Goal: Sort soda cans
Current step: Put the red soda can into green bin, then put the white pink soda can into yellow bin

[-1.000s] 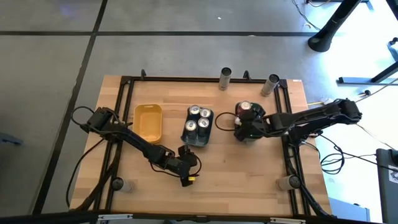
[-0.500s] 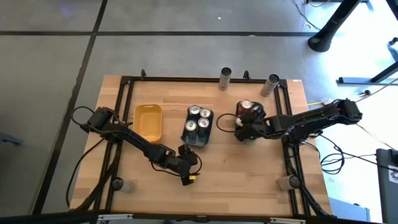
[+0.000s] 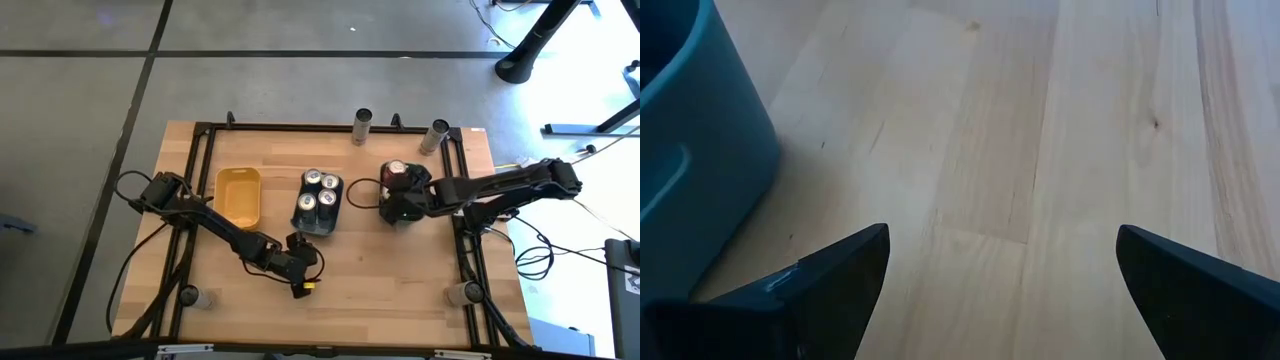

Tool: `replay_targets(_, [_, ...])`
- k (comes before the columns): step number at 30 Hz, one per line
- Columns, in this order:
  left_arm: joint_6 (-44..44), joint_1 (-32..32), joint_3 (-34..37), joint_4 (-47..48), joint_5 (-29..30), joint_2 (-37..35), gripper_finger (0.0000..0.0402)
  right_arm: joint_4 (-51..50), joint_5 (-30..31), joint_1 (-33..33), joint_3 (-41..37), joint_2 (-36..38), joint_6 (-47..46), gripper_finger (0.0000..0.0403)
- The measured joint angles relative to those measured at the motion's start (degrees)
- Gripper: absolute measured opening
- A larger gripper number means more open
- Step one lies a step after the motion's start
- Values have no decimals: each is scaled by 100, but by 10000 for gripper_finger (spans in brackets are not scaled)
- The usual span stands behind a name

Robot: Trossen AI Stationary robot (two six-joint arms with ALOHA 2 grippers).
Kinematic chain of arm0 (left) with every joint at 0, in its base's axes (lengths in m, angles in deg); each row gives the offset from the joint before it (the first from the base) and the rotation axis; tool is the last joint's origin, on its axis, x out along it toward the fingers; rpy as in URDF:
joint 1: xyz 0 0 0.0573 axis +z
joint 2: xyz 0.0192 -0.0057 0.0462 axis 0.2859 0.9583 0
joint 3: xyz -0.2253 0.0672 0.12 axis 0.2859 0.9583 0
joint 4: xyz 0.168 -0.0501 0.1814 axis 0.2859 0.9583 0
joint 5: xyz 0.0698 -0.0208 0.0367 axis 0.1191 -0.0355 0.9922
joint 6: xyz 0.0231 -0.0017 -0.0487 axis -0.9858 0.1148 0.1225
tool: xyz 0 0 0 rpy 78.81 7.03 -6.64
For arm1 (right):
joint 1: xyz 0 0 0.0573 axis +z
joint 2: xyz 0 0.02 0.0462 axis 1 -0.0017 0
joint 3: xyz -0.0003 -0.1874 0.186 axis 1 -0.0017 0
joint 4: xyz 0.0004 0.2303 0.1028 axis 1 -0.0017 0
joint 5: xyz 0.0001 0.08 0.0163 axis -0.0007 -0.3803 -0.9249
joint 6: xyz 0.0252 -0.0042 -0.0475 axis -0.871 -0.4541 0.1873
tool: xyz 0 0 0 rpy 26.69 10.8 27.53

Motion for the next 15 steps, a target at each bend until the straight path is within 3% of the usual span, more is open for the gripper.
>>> replay_targets(7, [281, -56, -1, 215, 2, -551, 376, -207, 163, 2, 639, 2, 476, 355])
replay_targets(15, [258, -26, -2, 848, 145, -1553, 376, 191, 168, 2, 704, 0, 1042, 356])
